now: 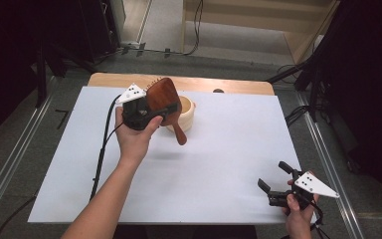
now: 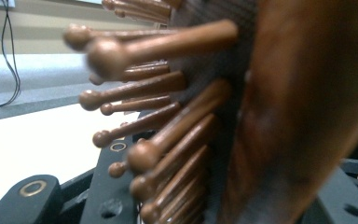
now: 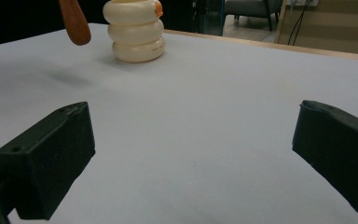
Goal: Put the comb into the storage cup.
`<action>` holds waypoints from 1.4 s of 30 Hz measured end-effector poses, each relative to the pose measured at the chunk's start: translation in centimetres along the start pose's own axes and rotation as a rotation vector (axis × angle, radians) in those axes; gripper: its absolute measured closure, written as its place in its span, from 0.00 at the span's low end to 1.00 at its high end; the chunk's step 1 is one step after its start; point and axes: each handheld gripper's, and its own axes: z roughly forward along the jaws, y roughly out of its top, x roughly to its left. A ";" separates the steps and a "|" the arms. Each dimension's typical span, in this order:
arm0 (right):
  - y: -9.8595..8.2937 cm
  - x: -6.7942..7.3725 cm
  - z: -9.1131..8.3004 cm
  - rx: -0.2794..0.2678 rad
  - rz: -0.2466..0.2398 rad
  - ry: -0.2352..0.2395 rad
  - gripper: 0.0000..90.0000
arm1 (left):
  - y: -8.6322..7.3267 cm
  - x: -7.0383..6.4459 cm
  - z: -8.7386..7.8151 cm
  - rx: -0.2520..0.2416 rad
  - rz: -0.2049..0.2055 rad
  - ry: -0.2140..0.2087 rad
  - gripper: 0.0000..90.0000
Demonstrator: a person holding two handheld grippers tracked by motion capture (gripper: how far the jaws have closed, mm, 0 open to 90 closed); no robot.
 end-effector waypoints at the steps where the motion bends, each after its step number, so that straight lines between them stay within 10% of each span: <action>1: 0.0 0.0 0.0 -0.001 0.002 0.000 0.00 | 0.1 0.1 0.0 -0.002 0.001 0.000 0.62; 42: -0.1 0.0 0.5 0.014 0.000 0.035 0.00 | 3.2 3.2 0.7 -0.047 -0.035 0.046 0.62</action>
